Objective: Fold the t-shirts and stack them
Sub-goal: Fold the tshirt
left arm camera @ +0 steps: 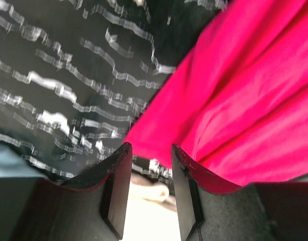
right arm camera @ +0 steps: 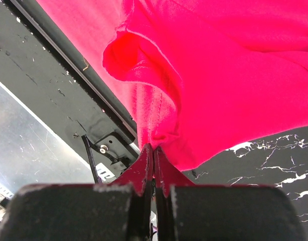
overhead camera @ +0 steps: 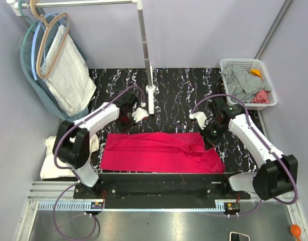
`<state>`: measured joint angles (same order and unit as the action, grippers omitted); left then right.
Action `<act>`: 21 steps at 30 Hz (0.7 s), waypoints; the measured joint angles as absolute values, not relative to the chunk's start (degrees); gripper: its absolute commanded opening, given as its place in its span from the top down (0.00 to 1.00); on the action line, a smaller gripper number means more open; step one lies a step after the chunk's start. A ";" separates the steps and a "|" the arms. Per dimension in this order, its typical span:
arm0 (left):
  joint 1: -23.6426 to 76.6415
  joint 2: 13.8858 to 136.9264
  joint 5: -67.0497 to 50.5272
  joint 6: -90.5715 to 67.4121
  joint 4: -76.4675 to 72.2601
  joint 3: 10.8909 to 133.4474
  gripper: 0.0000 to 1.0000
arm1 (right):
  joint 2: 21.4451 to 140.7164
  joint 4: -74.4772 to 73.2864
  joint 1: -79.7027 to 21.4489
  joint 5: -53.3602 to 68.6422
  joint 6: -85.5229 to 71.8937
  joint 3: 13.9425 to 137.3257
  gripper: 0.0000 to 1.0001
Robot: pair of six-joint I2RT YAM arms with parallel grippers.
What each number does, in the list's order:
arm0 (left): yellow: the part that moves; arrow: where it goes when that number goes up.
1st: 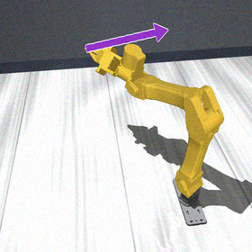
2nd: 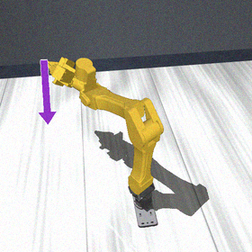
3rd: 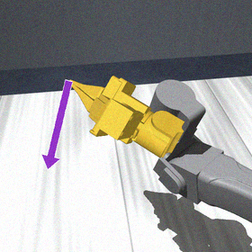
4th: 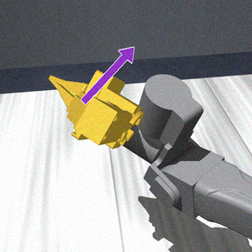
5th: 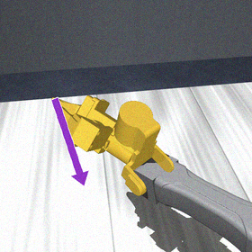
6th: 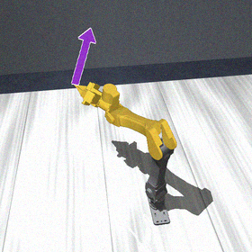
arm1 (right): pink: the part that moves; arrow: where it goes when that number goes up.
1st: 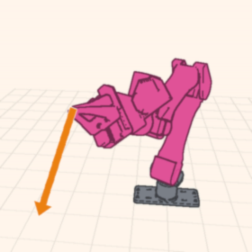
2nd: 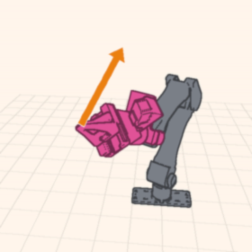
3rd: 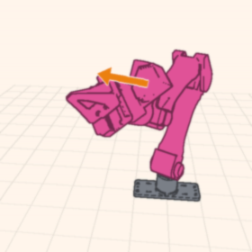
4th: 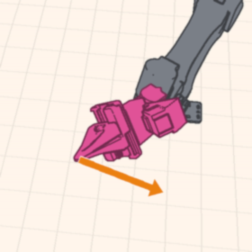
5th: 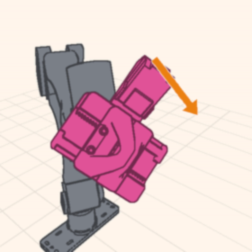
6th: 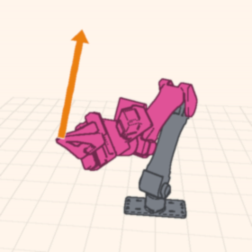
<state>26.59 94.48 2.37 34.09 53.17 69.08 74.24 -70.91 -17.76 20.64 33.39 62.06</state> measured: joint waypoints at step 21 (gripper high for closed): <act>33.80 101.93 -0.91 30.98 46.00 67.24 0.57 | 74.22 -70.83 -18.02 20.45 33.45 61.43 1.00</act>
<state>33.80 101.93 -0.91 30.98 46.00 67.24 74.22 -70.83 -18.02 20.45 33.45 61.43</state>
